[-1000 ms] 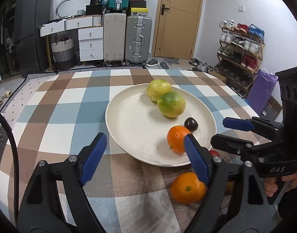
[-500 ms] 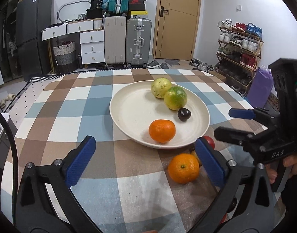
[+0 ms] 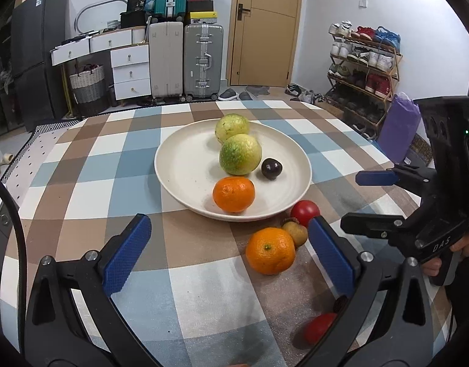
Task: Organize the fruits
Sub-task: 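Withdraw both tools from the plate toward the remaining fruit, then grasp a small brown round fruit with the right tool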
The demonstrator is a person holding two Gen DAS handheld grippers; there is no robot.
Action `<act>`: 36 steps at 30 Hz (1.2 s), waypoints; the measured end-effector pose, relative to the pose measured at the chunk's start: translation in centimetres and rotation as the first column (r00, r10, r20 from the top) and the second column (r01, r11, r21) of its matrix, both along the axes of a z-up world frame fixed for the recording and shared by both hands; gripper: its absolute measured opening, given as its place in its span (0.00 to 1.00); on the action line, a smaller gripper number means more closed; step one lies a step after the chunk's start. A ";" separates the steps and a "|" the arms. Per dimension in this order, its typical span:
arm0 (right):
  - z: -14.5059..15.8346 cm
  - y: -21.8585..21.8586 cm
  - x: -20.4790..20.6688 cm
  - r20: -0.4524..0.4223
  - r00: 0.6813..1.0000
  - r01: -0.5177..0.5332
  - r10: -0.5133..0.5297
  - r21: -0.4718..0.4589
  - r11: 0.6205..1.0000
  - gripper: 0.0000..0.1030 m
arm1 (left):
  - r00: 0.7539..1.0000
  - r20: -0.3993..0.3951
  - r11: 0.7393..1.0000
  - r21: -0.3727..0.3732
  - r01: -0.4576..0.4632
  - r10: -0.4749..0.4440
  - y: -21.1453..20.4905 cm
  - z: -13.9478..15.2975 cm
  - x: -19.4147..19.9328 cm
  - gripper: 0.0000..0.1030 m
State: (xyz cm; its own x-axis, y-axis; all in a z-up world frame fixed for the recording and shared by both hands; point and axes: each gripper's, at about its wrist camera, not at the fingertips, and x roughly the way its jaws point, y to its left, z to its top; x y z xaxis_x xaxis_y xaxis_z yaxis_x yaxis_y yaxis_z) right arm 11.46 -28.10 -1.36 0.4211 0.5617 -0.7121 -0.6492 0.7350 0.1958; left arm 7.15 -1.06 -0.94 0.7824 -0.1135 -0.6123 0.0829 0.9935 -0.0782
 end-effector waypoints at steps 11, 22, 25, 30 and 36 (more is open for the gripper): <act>-0.9 2.2 -1.8 -0.035 0.993 -0.113 0.111 -0.050 0.992 1.00 | 0.999 -0.035 1.000 -0.011 -0.007 0.007 0.3 -0.6 0.7 0.99; -1.0 2.8 -2.8 -0.063 0.983 -0.173 0.171 -0.034 0.984 0.84 | 0.999 -0.031 0.999 -0.031 0.014 -0.015 0.3 -0.6 0.7 0.99; -1.0 2.9 -2.9 -0.075 0.978 -0.196 0.194 -0.018 0.980 0.81 | 0.999 -0.031 0.999 -0.032 0.018 -0.019 0.3 -0.6 0.6 0.99; -1.1 3.4 -3.5 -0.087 0.969 -0.233 0.230 -0.015 0.972 0.71 | 0.999 -0.043 0.999 -0.036 0.015 -0.017 0.3 -0.6 0.7 0.99; -1.2 3.6 -3.6 -0.093 0.965 -0.246 0.243 -0.016 0.969 0.52 | 0.999 -0.047 0.999 -0.038 0.014 -0.016 0.3 -0.8 0.9 0.99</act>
